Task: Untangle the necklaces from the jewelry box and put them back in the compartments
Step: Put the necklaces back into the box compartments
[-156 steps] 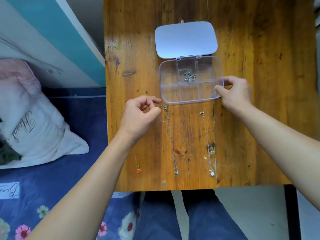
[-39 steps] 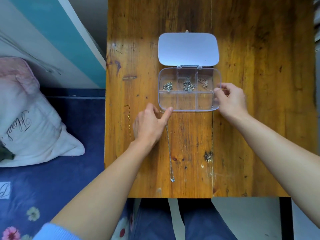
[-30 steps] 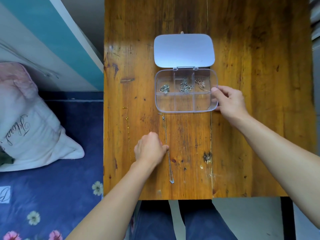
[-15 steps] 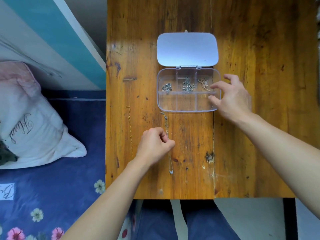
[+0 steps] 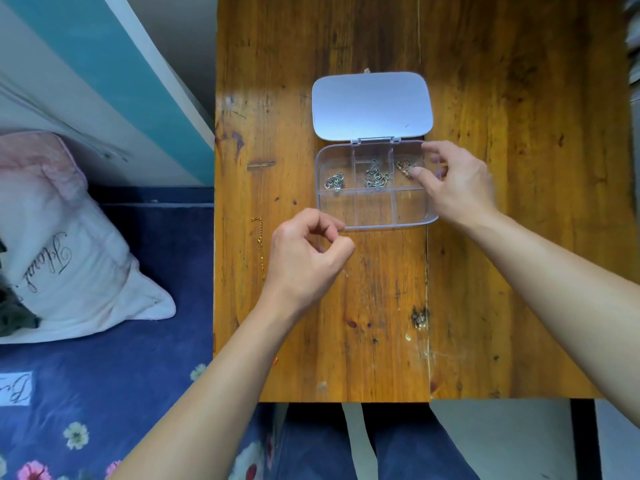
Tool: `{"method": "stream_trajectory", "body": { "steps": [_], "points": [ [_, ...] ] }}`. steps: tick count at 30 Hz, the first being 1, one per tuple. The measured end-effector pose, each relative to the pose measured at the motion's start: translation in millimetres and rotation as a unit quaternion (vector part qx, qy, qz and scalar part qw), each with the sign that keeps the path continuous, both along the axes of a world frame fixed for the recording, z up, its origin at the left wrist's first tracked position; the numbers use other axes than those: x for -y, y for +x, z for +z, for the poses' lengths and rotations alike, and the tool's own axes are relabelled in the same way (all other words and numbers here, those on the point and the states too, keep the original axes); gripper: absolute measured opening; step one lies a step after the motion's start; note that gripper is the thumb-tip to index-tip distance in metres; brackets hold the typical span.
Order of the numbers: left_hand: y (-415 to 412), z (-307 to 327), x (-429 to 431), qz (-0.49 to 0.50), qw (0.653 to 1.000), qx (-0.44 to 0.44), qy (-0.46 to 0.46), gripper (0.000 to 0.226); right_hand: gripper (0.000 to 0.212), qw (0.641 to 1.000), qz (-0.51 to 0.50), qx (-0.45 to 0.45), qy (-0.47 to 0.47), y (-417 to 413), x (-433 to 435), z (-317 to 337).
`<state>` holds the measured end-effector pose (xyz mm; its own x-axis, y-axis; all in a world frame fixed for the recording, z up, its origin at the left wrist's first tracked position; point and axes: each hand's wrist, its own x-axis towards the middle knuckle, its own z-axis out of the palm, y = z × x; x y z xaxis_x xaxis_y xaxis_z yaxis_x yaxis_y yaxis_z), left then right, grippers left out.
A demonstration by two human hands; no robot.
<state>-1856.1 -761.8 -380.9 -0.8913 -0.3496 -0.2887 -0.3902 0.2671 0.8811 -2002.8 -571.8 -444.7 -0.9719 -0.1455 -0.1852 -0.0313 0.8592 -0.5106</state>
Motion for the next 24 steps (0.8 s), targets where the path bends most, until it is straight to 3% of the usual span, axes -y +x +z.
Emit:
{"method": "stream_trajectory", "body": {
  "steps": [9,13,20,24],
  "points": [
    [-57.3,45.5,20.1,0.051,0.979,-0.045,0.195,0.011,0.048,0.999,-0.002,-0.009,-0.048,33.8,-4.1,-19.6],
    [-71.9,29.8,23.5,0.058,0.982,-0.023,0.178,0.009,0.048,0.999,-0.006,-0.017,-0.041,34.2,-2.4,-21.9],
    [-67.2,-20.3,20.4,0.06,0.989,0.092,0.099,0.013,0.048,0.999,-0.013,-0.018,-0.039,34.2,-1.2,-24.7],
    [-60.0,-27.8,22.6,0.025,0.995,0.092,0.035,0.007,0.047,0.999,-0.018,-0.027,-0.038,34.9,-0.2,-27.1]
  ]
}}
